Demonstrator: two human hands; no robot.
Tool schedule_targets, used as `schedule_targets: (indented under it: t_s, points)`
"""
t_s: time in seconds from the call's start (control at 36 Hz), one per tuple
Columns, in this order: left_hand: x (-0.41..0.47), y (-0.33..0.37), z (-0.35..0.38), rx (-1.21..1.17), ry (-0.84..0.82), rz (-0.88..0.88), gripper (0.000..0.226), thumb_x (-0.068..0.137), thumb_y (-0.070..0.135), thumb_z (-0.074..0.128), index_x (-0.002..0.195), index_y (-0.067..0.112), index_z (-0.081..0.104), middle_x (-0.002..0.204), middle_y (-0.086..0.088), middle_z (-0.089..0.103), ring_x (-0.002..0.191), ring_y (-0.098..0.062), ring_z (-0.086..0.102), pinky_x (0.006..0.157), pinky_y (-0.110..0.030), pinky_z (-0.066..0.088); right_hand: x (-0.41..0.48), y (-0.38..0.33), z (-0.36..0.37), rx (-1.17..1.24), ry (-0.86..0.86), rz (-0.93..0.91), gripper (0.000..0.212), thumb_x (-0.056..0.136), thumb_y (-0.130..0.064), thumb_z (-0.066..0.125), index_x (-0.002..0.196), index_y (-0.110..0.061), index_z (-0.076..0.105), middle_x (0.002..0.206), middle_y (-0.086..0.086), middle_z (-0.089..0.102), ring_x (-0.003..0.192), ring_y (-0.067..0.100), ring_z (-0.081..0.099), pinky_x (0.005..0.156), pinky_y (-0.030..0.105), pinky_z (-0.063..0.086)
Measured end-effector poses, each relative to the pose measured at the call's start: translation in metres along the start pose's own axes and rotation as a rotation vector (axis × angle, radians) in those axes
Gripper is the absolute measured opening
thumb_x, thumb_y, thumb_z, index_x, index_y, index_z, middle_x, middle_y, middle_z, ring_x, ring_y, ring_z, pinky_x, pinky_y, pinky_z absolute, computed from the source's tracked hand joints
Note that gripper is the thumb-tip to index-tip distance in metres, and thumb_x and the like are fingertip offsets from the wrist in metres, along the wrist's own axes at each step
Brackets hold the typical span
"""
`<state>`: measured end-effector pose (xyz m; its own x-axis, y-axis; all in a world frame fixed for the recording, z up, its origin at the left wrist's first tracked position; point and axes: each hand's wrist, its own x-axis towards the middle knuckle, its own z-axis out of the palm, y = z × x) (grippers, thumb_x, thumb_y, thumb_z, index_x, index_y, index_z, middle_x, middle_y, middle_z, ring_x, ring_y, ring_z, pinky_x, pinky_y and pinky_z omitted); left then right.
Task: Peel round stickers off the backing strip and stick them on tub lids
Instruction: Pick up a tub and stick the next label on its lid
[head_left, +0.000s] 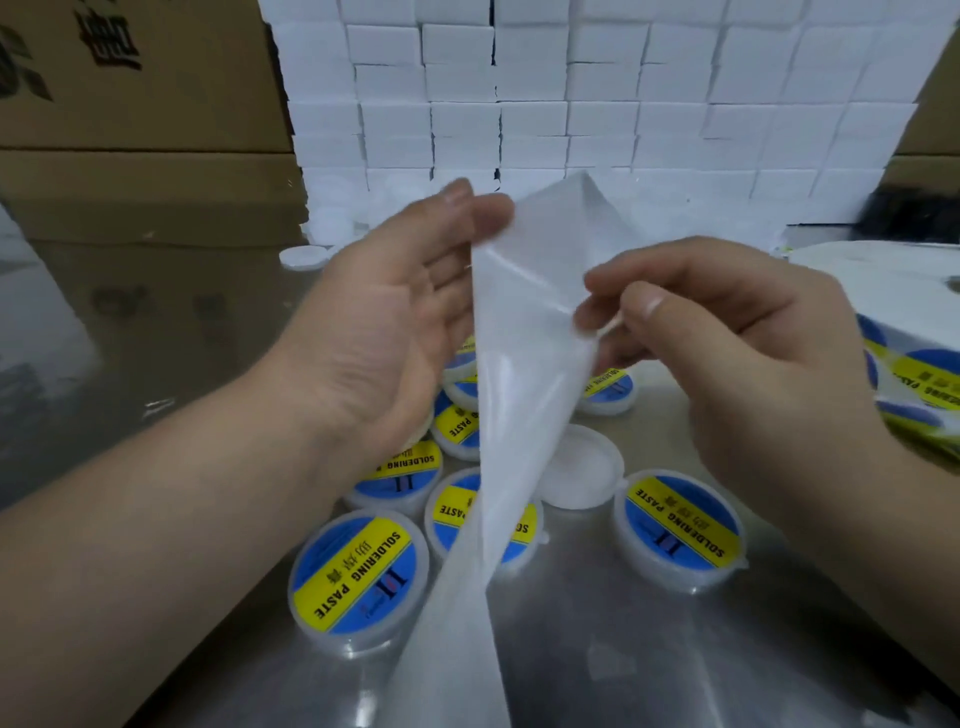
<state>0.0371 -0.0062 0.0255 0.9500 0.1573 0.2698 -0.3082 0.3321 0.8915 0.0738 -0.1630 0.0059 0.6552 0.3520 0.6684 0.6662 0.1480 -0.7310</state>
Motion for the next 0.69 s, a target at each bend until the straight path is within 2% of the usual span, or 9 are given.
schedule_targets:
  t_s: [0.08, 0.17, 0.25, 0.36, 0.42, 0.5, 0.56, 0.61, 0.69]
  points:
    - [-0.003, 0.003, 0.0, -0.042, 0.035, 0.009, 0.027, 0.064, 0.037, 0.055, 0.077, 0.015, 0.066, 0.079, 0.0, 0.068, 0.071, -0.013, 0.066, 0.065, -0.024, 0.053, 0.007, 0.005, -0.004, -0.129, 0.105, 0.123, 0.024, 0.076, -0.033, 0.051, 0.062, -0.019, 0.065, 0.057, -0.005, 0.064, 0.049, 0.011, 0.061, 0.055, 0.025, 0.052]
    - [-0.005, 0.004, 0.002, -0.083, 0.017, 0.019, 0.024, 0.063, 0.035, 0.056, 0.065, 0.015, 0.068, 0.07, -0.002, 0.066, 0.07, -0.016, 0.065, 0.054, -0.02, 0.051, 0.013, 0.012, -0.006, -0.232, 0.118, 0.282, 0.04, 0.079, -0.049, 0.039, 0.069, -0.021, 0.067, 0.064, -0.006, 0.069, 0.061, 0.01, 0.067, 0.067, 0.032, 0.053]
    - [-0.005, 0.002, 0.004, -0.015, -0.005, 0.052, 0.022, 0.063, 0.033, 0.057, 0.056, 0.015, 0.069, 0.059, 0.0, 0.064, 0.069, -0.02, 0.064, 0.056, -0.021, 0.054, 0.019, 0.015, -0.007, -0.191, 0.163, 0.439, 0.051, 0.077, -0.056, 0.037, 0.066, -0.016, 0.067, 0.068, -0.005, 0.072, 0.07, 0.013, 0.069, 0.075, 0.034, 0.052]
    - [-0.006, -0.003, 0.005, 0.173, -0.031, 0.048, 0.02, 0.06, 0.035, 0.065, 0.052, 0.017, 0.068, 0.055, 0.004, 0.061, 0.076, -0.03, 0.058, 0.067, -0.029, 0.053, 0.028, 0.007, -0.012, 0.066, 0.25, 0.567, 0.046, 0.093, -0.05, 0.035, 0.077, -0.015, 0.061, 0.059, -0.003, 0.067, 0.055, 0.013, 0.064, 0.056, 0.025, 0.052]
    - [-0.01, -0.003, 0.006, 0.302, -0.074, 0.035, 0.018, 0.064, 0.033, 0.069, 0.052, 0.019, 0.068, 0.053, 0.004, 0.058, 0.07, -0.028, 0.057, 0.069, -0.029, 0.048, 0.029, 0.004, -0.015, 0.217, 0.339, 0.556, 0.044, 0.093, -0.048, 0.037, 0.086, -0.013, 0.061, 0.07, 0.001, 0.069, 0.061, 0.016, 0.066, 0.057, 0.027, 0.056]
    - [-0.016, -0.003, 0.008, 0.465, -0.169, -0.013, 0.017, 0.065, 0.032, 0.068, 0.05, 0.023, 0.067, 0.043, 0.005, 0.055, 0.04, -0.008, 0.05, 0.045, -0.01, 0.038, 0.028, -0.001, -0.017, 0.351, 0.478, 0.501, 0.027, 0.091, -0.04, 0.049, 0.089, -0.015, 0.058, 0.067, -0.002, 0.07, 0.067, 0.015, 0.07, 0.063, 0.031, 0.057]
    - [-0.018, -0.004, 0.01, 0.516, -0.24, -0.075, 0.02, 0.065, 0.034, 0.06, 0.051, 0.023, 0.068, 0.044, 0.005, 0.057, 0.035, -0.003, 0.047, 0.039, -0.007, 0.033, 0.029, 0.0, -0.019, 0.312, 0.528, 0.478, 0.018, 0.09, -0.031, 0.053, 0.084, -0.014, 0.056, 0.063, -0.003, 0.069, 0.065, 0.014, 0.068, 0.071, 0.035, 0.057]
    - [-0.019, -0.005, 0.011, 0.577, -0.299, -0.133, 0.019, 0.064, 0.036, 0.058, 0.053, 0.024, 0.068, 0.046, 0.007, 0.059, 0.034, -0.002, 0.046, 0.038, -0.007, 0.033, 0.027, 0.003, -0.022, 0.111, 0.529, 0.408, 0.016, 0.09, -0.027, 0.052, 0.08, -0.016, 0.057, 0.077, 0.0, 0.07, 0.077, 0.022, 0.068, 0.085, 0.041, 0.052]
    - [-0.018, -0.007, 0.01, 0.651, -0.309, -0.149, 0.018, 0.063, 0.038, 0.059, 0.055, 0.025, 0.067, 0.048, 0.01, 0.057, 0.037, -0.002, 0.045, 0.039, -0.008, 0.033, 0.024, 0.003, -0.022, -0.116, 0.543, 0.259, 0.021, 0.089, -0.028, 0.051, 0.085, -0.011, 0.062, 0.097, 0.02, 0.067, 0.091, 0.034, 0.061, 0.081, 0.044, 0.051]
